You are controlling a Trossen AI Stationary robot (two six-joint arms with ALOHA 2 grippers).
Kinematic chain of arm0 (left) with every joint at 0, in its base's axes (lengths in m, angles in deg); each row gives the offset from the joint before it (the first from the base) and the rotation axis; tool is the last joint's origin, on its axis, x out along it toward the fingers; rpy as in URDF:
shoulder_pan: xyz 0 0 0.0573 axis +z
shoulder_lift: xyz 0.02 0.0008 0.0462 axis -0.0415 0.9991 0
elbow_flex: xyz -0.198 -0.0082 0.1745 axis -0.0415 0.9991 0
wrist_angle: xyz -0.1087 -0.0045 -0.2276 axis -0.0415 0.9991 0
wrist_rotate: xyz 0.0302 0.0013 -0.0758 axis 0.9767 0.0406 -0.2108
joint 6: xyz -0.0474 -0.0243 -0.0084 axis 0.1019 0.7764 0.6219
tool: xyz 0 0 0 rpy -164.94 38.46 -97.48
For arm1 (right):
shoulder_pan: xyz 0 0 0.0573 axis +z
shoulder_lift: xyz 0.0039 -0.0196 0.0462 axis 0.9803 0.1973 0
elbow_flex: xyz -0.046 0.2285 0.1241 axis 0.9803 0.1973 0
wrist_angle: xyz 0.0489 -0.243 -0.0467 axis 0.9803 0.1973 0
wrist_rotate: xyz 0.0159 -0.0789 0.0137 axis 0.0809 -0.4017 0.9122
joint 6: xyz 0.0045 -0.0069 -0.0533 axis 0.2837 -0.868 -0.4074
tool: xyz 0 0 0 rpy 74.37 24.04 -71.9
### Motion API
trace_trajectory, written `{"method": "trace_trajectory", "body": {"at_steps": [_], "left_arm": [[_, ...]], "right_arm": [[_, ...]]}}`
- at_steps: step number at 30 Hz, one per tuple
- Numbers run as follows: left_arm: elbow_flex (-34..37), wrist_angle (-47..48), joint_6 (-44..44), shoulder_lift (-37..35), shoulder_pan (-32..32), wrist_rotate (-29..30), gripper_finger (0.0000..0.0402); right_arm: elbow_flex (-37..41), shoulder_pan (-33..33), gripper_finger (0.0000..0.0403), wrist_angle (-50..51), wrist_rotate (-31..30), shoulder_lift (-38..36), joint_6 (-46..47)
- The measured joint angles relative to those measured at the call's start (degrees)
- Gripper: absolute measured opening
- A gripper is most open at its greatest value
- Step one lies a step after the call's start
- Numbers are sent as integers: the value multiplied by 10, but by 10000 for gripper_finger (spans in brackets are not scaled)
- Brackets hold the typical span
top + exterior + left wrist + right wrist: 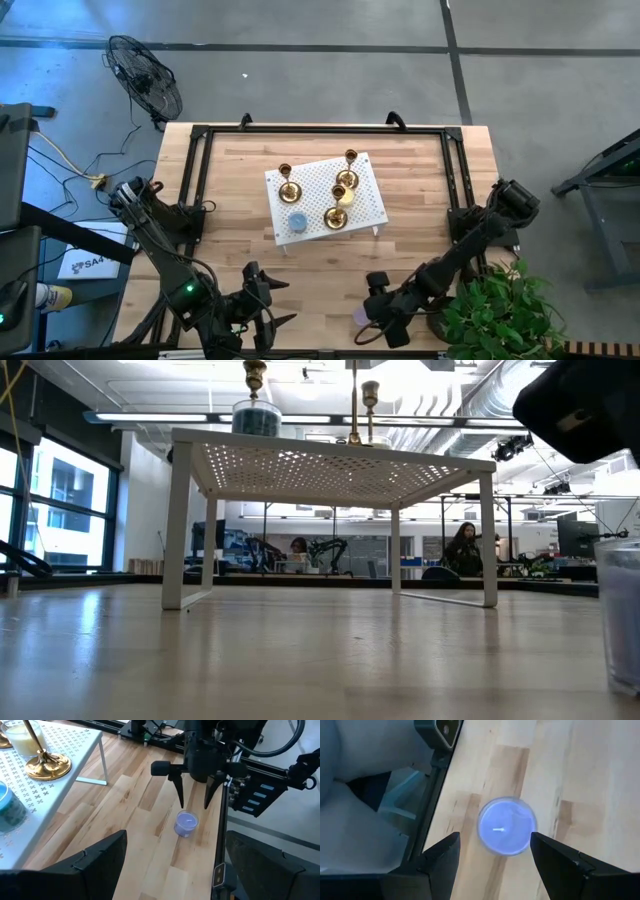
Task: Pick & Place candle stick holders
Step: Put the purple scented candle on the shelf
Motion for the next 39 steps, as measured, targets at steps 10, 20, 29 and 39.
{"method": "trace_trajectory", "body": {"at_steps": [10, 20, 29, 39], "left_arm": [[0, 0, -1, 0, 0, -3, 333], [0, 0, -1, 0, 0, -4, 333], [0, 0, 0, 0, 0, -4, 333], [0, -1, 1, 0, 0, -4, 333]], "right_arm": [[1, -2, 236, -33, 15, -11, -57], [1, -3, 236, -32, 12, -14, -14], [1, -2, 237, -24, -17, -14, -2], [1, -2, 237, 7, -49, -14, 39]]}}
